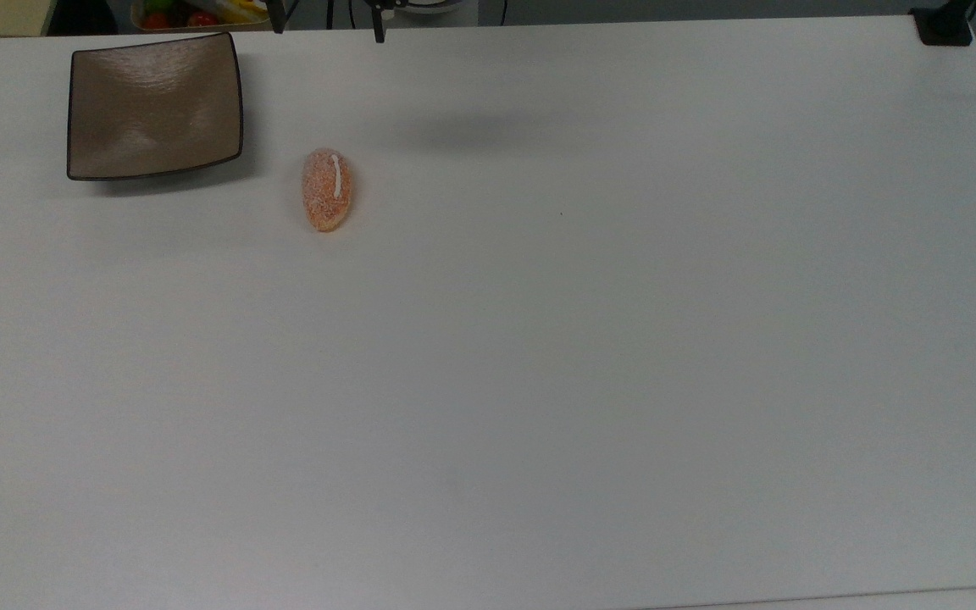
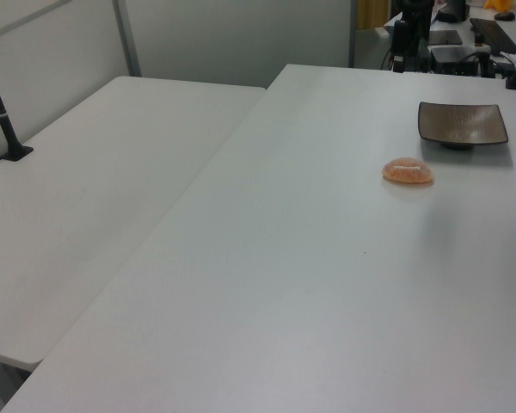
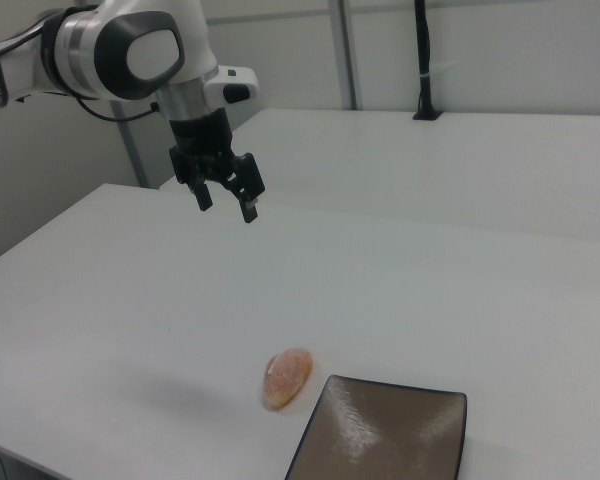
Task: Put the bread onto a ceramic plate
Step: 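Move the open gripper down over the orange bread roll, then close the gripper on the bread roll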
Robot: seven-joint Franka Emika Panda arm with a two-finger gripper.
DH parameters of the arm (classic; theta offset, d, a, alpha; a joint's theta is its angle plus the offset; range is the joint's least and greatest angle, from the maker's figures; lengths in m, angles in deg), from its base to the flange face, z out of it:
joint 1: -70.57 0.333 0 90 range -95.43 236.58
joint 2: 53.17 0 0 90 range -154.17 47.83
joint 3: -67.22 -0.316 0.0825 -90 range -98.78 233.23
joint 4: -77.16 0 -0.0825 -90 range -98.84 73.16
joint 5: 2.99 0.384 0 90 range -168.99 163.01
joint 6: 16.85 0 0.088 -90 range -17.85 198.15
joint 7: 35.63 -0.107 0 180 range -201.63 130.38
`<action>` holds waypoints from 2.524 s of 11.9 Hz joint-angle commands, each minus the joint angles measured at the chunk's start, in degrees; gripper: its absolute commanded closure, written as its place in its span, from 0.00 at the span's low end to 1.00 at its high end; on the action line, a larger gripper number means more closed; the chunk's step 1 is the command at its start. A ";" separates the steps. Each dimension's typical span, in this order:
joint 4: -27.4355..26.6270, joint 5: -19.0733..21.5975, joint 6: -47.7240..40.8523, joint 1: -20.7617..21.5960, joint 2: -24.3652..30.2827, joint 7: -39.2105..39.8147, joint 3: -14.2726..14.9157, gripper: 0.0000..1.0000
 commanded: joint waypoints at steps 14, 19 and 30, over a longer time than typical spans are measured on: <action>-9.71 -0.55 8.93 -0.02 -0.08 0.28 0.16 0.00; -17.17 -0.72 19.27 -1.60 -4.46 0.28 0.25 0.00; -19.82 -5.82 30.20 -4.68 -13.79 0.46 2.01 0.00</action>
